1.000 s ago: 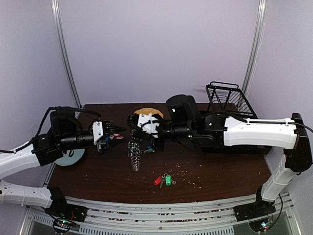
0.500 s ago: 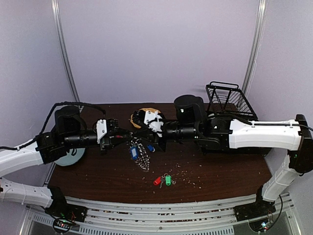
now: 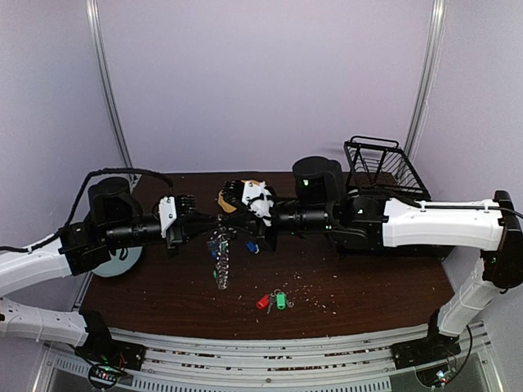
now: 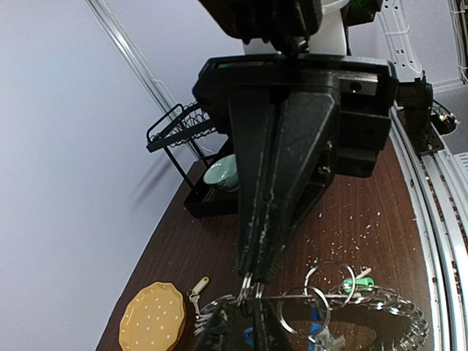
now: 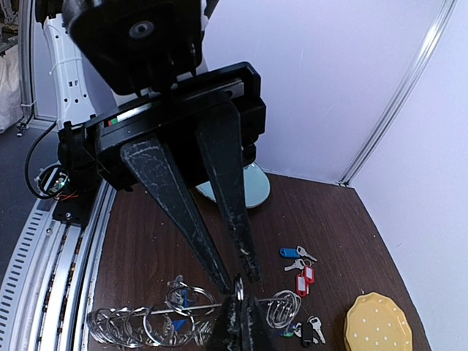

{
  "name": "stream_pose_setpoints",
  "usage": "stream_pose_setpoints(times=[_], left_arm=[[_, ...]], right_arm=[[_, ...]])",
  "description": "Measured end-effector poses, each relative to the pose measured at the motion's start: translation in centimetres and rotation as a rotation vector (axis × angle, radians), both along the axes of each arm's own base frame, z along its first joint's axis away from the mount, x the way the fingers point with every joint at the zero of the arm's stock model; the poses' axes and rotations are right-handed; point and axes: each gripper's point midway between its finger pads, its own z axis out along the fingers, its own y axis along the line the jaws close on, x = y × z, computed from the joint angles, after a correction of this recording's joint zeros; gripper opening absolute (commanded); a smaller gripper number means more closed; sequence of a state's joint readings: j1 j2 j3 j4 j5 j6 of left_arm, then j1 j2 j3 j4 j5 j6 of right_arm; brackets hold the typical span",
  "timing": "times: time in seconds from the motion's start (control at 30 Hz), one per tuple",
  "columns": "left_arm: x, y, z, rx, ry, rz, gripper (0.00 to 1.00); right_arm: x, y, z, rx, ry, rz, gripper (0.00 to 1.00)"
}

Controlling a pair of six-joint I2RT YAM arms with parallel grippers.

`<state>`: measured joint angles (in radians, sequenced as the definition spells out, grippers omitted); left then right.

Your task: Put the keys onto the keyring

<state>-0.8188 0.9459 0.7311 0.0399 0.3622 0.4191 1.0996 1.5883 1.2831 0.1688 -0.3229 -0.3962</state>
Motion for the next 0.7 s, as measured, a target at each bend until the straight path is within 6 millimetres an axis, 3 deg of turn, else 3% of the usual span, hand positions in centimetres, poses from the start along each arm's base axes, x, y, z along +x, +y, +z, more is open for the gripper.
stream_pose_setpoints(times=[0.1,0.23,0.53,0.7], left_arm=[[0.11,0.13,0.04,-0.002,-0.005,0.010,0.07],[0.07,0.08,0.19,-0.009,-0.006,0.007,0.18],[-0.56,-0.38,0.66,-0.034,-0.006,-0.039,0.10],[-0.44,-0.55,0.26,-0.024,0.001,-0.042,0.19]], right_arm=[[0.01,0.00,0.00,0.000,0.000,0.000,0.00],[0.04,-0.04,-0.01,0.000,0.001,0.001,0.00],[-0.30,0.04,-0.01,-0.001,-0.001,0.021,0.00],[-0.35,-0.11,-0.43,-0.022,-0.006,0.024,0.00]])
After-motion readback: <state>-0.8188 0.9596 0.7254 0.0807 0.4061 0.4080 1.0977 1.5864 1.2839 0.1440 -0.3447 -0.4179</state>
